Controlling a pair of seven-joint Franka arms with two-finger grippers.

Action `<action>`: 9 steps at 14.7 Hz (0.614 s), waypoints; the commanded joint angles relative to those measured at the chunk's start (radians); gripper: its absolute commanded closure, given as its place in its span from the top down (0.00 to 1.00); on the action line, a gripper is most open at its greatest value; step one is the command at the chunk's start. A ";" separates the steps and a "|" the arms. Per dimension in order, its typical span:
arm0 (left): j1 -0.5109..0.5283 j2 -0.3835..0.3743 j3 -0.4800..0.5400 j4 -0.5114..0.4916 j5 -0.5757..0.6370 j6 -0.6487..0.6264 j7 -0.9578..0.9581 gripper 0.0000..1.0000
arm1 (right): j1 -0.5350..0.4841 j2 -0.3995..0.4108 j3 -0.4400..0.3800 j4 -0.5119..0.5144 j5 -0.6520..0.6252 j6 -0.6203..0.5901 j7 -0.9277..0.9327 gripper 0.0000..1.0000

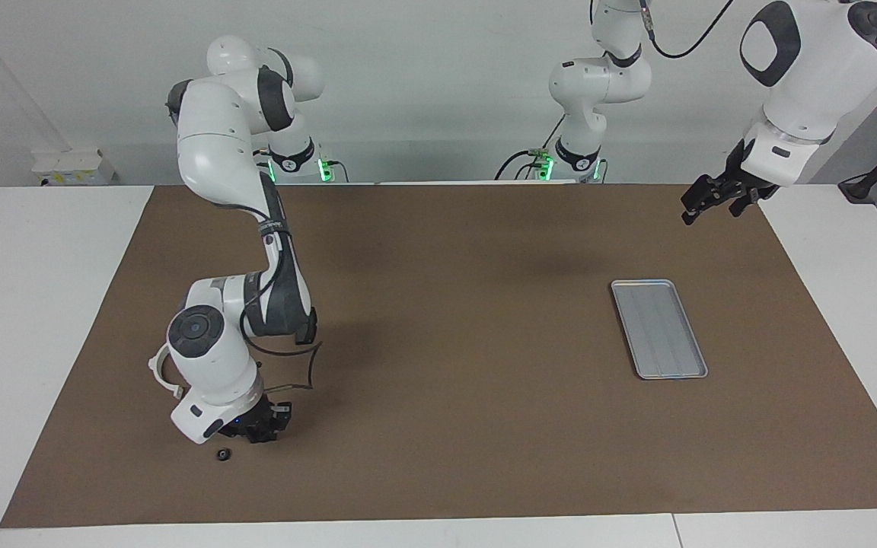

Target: Pick bearing gear from pile to tray

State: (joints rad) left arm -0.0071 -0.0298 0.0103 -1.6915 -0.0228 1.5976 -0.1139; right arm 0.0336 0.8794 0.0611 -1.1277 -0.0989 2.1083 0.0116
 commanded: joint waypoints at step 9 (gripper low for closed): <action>0.001 -0.021 0.000 -0.011 -0.006 -0.011 0.005 1.00 | 0.198 -0.069 0.013 0.088 0.010 -0.244 0.474 0.00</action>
State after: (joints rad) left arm -0.0071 -0.0298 0.0103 -1.6915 -0.0228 1.5976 -0.1139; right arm 0.1877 0.8437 0.0720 -1.0437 -0.0989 1.8960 0.3746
